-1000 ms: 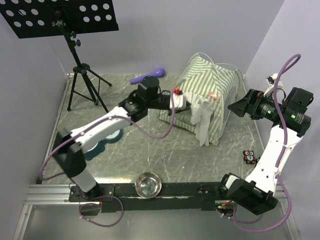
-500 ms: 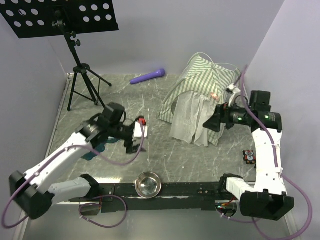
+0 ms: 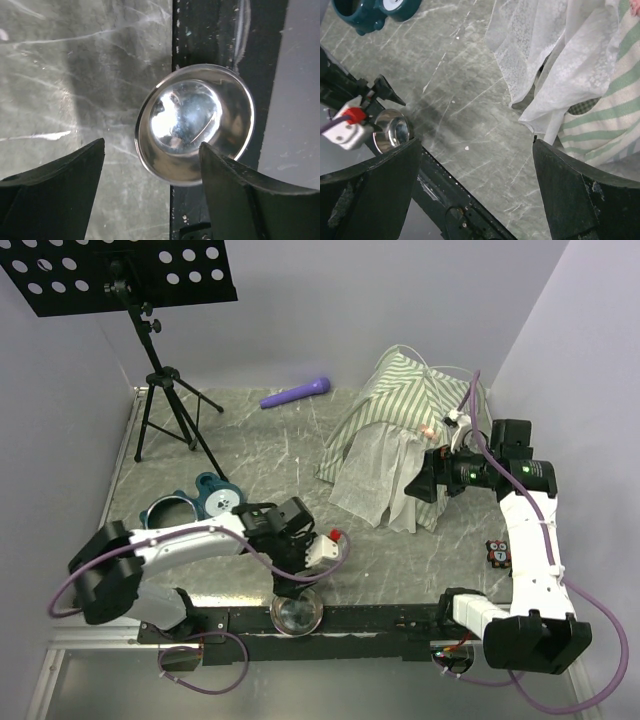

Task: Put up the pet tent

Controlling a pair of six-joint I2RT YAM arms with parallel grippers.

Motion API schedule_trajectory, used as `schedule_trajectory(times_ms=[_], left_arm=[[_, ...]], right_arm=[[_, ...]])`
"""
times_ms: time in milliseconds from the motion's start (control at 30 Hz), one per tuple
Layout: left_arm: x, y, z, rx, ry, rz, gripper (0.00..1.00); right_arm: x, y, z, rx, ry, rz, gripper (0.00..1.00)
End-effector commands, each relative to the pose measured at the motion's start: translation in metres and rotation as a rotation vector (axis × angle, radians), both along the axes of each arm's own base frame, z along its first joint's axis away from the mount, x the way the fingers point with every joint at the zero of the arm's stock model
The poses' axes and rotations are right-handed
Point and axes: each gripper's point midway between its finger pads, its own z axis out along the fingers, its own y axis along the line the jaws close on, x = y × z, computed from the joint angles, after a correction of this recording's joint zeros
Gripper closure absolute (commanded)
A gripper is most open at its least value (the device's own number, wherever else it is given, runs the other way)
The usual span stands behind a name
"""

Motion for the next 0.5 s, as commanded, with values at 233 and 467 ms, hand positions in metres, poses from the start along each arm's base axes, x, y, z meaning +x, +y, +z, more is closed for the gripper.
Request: schedule_trajectory(times_ms=[233, 467], left_arm=[[0.024, 0.003, -0.027, 0.166, -0.038, 0.030, 0.99], [0.141, 0.093, 0.042, 0.069, -0.020, 0.456, 0.99]], right_arm=[[-0.004, -0.005, 0.010, -0.058, -0.080, -0.010, 0.03], [0.006, -0.003, 0.014, -0.035, -0.088, -0.016, 0.03]])
